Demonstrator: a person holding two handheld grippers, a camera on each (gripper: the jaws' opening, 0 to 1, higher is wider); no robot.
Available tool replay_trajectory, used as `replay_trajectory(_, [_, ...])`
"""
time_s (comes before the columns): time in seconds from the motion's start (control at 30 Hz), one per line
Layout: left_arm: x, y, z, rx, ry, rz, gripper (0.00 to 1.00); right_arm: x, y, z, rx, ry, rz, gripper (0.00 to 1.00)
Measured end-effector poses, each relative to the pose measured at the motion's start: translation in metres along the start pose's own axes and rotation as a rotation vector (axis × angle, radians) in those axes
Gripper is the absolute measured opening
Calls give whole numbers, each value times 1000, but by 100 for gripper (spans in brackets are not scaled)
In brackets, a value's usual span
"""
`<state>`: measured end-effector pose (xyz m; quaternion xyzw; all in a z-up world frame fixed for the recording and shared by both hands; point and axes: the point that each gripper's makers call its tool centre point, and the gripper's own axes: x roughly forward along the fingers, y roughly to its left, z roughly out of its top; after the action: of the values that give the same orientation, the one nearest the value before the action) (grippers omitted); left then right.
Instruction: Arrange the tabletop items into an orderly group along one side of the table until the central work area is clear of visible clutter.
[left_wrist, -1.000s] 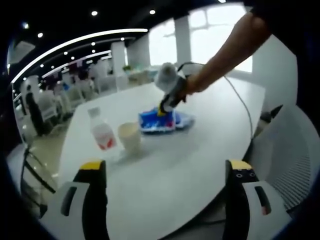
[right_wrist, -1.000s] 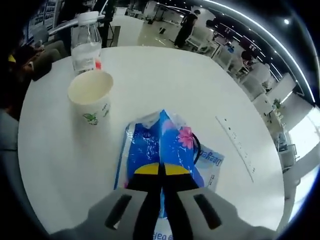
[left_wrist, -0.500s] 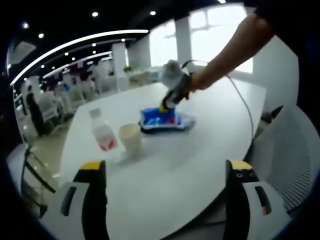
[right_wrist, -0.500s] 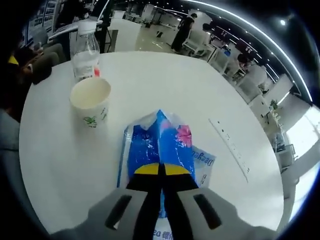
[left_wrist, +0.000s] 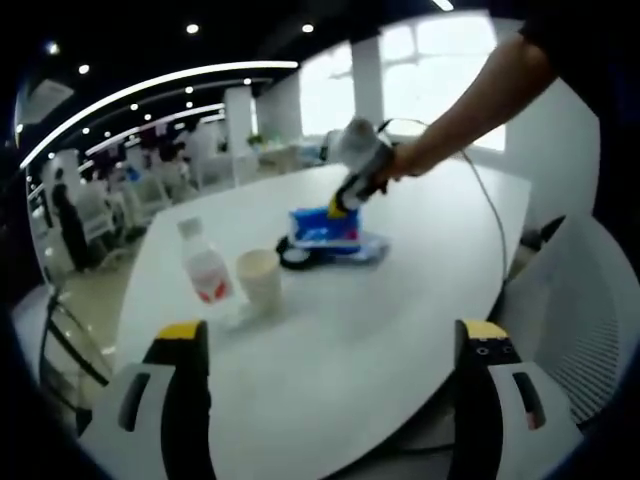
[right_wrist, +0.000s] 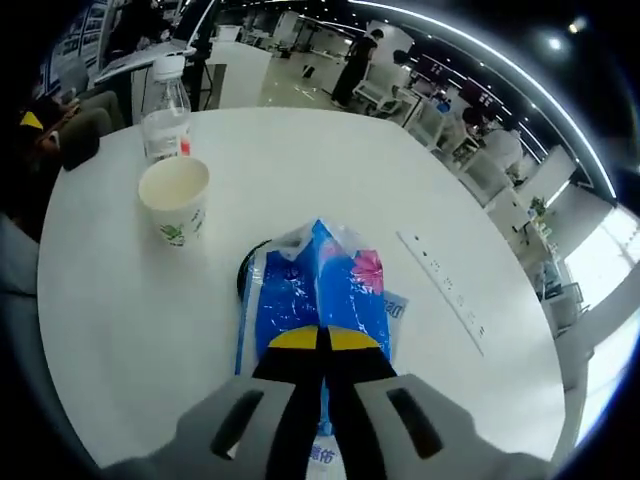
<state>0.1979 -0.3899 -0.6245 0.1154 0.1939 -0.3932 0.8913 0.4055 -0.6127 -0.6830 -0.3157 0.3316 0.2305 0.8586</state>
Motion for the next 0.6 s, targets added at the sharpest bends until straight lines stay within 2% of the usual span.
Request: replay_trajectory(0.6, [0,-5,-1,13,10,-18,100,-27,-36,-40,46,30,-74,0])
